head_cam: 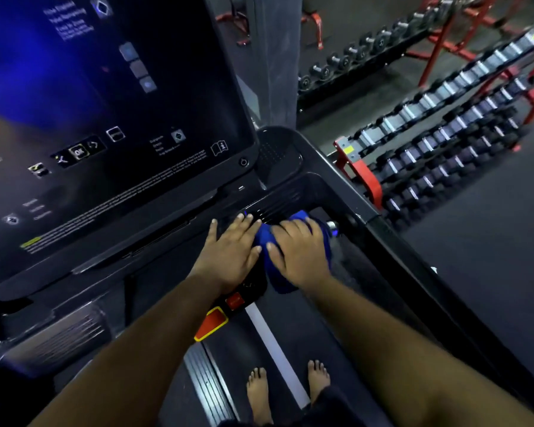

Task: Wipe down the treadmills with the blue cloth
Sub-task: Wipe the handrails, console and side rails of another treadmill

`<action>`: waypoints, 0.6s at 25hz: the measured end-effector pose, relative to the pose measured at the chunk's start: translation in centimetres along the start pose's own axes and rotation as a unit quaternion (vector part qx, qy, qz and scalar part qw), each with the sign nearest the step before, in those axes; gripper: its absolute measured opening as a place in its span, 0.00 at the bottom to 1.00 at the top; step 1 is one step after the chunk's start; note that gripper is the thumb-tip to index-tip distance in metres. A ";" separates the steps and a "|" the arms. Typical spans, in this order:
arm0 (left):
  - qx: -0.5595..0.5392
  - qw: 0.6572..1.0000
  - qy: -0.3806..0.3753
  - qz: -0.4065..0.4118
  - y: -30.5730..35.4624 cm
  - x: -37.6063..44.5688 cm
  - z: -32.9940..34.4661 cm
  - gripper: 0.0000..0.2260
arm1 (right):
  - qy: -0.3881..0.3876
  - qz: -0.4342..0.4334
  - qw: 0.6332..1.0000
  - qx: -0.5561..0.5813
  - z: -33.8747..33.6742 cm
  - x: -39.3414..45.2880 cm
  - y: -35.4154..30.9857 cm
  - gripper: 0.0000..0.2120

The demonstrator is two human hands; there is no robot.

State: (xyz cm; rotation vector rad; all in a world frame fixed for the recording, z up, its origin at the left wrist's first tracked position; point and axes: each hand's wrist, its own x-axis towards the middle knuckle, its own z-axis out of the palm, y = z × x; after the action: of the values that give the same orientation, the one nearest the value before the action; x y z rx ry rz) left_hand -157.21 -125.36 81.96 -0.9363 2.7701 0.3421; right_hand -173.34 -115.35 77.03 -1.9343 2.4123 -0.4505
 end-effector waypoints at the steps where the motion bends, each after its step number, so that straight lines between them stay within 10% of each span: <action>1: 0.002 1.000 0.010 0.006 -0.1 0.1 -0.1 0.31 | 0.051 0.006 0.998 -0.026 0.8 -1.3 -0.2 0.20; 7: 0.015 0.999 0.018 0.022 -0.1 0.7 0.3 0.34 | -0.103 -0.020 0.995 0.003 -2.3 4.7 2.2 0.28; 15: -0.002 1.000 0.009 0.019 0.1 0.9 0.2 0.26 | 0.046 0.127 0.990 0.040 1.2 1.3 1.8 0.23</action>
State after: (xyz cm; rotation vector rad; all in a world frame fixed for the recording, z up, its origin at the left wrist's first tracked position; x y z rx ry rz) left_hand -157.96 -125.78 81.57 -0.8941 2.8074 0.3456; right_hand -175.17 -116.48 75.67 -1.5790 2.6046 -0.6268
